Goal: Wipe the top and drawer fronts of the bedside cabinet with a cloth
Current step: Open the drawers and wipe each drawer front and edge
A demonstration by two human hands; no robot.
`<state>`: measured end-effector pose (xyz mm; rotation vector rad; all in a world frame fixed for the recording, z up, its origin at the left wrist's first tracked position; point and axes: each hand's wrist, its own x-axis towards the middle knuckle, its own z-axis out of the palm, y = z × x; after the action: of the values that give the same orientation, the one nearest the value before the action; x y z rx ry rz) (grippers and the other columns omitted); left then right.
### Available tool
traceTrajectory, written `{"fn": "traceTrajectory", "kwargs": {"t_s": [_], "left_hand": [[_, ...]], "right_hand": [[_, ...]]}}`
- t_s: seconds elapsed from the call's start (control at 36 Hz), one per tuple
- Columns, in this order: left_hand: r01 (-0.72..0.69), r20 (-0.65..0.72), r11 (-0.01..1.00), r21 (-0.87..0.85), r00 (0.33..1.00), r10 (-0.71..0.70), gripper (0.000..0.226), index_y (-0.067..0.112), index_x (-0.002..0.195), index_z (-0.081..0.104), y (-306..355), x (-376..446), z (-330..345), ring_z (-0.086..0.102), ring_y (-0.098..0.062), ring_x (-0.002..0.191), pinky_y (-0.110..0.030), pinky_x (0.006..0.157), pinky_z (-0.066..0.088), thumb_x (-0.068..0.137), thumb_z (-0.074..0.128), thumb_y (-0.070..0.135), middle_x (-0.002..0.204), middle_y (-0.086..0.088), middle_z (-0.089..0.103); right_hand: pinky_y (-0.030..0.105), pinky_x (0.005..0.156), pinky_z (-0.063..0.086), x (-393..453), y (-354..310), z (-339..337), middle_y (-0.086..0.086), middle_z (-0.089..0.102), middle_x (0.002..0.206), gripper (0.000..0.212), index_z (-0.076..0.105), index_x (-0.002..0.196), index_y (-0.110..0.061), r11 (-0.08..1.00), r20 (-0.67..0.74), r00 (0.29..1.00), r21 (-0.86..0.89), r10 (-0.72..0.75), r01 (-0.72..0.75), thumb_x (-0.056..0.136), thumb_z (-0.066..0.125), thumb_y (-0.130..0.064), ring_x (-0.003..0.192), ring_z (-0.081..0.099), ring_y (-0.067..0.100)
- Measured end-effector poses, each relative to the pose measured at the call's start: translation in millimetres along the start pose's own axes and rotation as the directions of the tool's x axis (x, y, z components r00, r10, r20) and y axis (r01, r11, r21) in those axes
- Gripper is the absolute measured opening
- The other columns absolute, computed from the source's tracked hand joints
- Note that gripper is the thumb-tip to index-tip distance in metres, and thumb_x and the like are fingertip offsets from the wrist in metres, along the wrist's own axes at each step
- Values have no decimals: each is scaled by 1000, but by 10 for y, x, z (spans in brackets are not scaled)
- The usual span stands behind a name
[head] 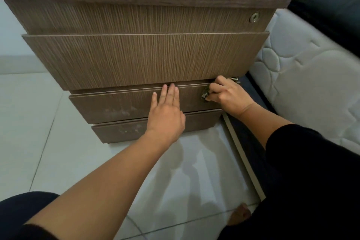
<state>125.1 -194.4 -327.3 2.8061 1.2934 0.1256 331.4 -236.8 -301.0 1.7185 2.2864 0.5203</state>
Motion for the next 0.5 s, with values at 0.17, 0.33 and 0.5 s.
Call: {"fn": "traceTrajectory", "kwargs": {"t_s": [0.17,0.33,0.5], "left_hand": [[-36,-13,999,12,999,36,67,5,148,-1,233,120,48,-8,-24,145,-44,116,-2,95,29,34,158,-8,-5],[-65,-13,998,17,998,66,68,6,148,-3,352,178,100,-10,-24,145,-44,116,-2,95,29,34,158,-8,-8],[-71,-10,997,24,997,71,68,5,147,-6,355,181,130,-13,-25,144,-43,115,-4,95,27,34,157,-9,-11]], "right_hand": [[39,75,49,-104,84,56,8,61,96,47,71,95,-15,999,-30,999,6,44,-44,92,25,-20,90,56,30],[35,62,52,-255,178,118,11,64,82,33,74,83,-9,993,-152,983,79,98,-87,88,41,-11,77,61,32],[38,62,50,-425,248,255,20,63,86,32,72,87,0,911,-131,926,269,355,-311,86,41,-1,85,58,37]]}}
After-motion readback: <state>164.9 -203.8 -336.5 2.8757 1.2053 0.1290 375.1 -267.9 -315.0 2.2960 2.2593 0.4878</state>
